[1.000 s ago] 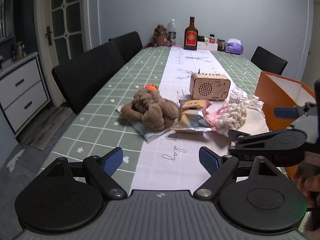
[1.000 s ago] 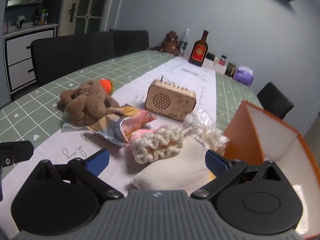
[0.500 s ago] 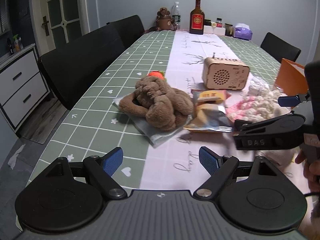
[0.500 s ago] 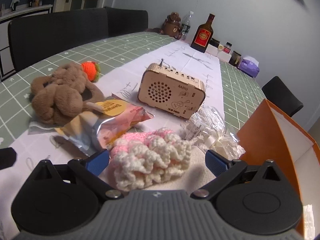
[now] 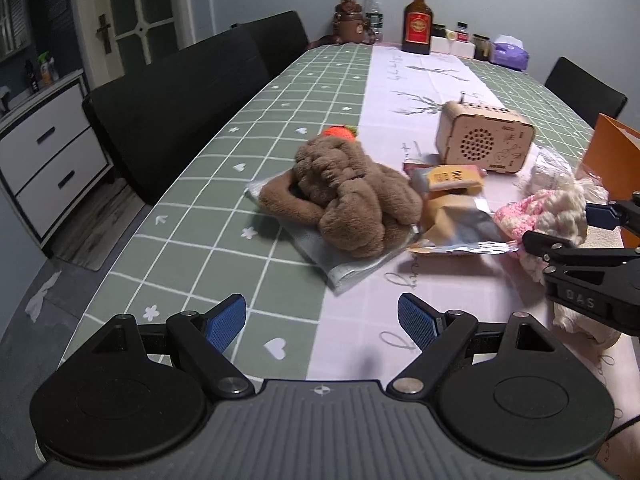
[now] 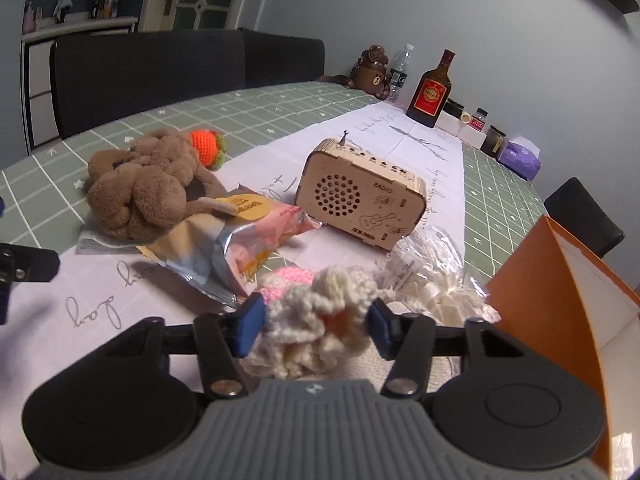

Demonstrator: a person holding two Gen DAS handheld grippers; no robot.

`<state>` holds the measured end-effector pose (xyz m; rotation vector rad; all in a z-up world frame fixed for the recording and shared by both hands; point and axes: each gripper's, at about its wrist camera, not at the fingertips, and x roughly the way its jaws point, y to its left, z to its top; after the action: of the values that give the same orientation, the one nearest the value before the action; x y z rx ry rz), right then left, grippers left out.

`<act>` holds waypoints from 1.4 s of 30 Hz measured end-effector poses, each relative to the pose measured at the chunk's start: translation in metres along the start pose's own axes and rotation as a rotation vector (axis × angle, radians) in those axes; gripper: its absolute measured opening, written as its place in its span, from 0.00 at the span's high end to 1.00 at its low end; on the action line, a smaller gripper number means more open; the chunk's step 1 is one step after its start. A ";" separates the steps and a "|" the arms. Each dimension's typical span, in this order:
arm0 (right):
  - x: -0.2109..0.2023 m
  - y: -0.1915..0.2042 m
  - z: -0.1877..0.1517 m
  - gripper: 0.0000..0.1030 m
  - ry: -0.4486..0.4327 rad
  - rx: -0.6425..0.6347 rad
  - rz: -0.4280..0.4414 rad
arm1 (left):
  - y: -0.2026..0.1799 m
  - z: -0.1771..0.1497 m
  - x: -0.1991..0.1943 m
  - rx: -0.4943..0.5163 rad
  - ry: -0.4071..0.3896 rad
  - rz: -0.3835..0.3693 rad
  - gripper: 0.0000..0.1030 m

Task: Organize soft objects
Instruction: 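Move the right tool to the pink-cream crochet piece and grasp it, then grasp the yellow snack bag with the left tool while the right tool holds the crochet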

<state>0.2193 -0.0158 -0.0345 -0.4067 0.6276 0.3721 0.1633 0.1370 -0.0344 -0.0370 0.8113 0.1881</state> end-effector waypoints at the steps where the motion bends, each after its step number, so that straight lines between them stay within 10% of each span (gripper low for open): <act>1: -0.007 -0.002 -0.001 0.56 -0.008 0.011 0.010 | -0.003 0.001 -0.001 0.010 -0.006 -0.003 0.03; 13: -0.068 -0.017 -0.039 0.56 0.043 0.080 0.102 | -0.050 0.021 0.021 0.035 -0.085 -0.221 0.02; 38: -0.056 -0.022 -0.064 0.54 0.069 0.096 0.222 | -0.088 0.047 0.074 -0.208 -0.009 -0.141 0.03; 42: -0.056 -0.024 -0.065 0.54 0.067 0.103 0.231 | -0.084 0.048 0.080 -0.286 0.021 -0.134 0.28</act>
<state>0.1564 -0.0794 -0.0410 -0.2489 0.7585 0.5452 0.2666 0.0720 -0.0627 -0.3622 0.7945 0.1759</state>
